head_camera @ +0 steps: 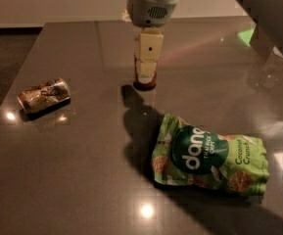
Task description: Pick orange can
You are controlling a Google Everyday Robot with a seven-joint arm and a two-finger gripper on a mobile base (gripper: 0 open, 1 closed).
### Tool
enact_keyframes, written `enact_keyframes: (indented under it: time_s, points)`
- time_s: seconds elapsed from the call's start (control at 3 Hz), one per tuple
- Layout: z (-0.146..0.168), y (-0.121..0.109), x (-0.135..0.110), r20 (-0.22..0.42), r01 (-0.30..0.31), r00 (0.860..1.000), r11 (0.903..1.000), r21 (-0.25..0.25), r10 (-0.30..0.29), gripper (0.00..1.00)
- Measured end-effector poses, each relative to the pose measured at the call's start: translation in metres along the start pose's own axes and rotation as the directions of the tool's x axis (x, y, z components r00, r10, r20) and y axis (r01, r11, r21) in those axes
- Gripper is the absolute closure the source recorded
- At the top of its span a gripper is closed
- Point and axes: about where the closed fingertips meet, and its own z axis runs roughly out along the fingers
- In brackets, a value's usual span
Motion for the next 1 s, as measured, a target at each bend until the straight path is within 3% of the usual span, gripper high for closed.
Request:
enact_keyframes:
  time_s: [0.67, 1.0]
  points:
    - [0.03, -0.02, -0.047, 0.009, 0.129, 0.992, 0.9914, -0.02, -0.129, 0.0]
    - [0.05, -0.028, -0.07, 0.01, 0.191, 0.982, 0.9806, -0.047, -0.19, 0.0]
